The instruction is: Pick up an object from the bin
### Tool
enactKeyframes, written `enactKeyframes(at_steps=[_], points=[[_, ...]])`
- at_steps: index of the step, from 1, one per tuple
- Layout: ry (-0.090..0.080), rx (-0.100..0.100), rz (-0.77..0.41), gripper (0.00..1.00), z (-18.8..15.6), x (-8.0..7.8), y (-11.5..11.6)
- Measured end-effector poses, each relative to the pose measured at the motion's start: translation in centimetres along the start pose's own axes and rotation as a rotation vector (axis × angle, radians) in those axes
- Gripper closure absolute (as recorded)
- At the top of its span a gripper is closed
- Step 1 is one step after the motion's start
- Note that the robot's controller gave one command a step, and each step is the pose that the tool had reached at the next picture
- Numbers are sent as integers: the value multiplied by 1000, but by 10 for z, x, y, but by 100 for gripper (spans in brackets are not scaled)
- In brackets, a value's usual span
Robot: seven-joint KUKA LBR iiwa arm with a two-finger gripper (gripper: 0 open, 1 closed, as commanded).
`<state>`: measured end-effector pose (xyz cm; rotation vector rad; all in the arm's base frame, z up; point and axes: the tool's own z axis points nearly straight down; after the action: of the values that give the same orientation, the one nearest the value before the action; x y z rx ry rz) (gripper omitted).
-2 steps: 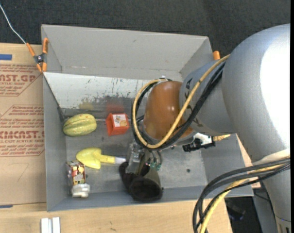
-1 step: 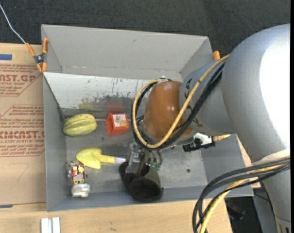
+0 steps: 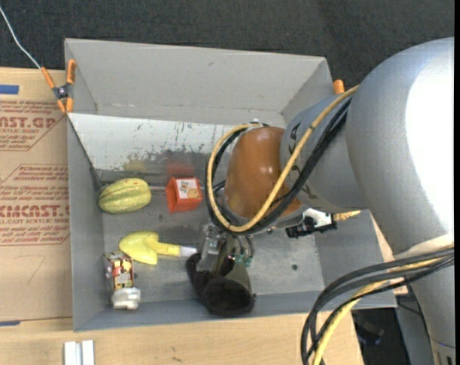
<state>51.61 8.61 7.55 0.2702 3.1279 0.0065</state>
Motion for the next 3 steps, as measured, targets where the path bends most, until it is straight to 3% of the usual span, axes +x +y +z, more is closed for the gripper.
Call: enactKeyframes(at_steps=[3], points=[[0, 0, 0, 100, 0, 0, 0]])
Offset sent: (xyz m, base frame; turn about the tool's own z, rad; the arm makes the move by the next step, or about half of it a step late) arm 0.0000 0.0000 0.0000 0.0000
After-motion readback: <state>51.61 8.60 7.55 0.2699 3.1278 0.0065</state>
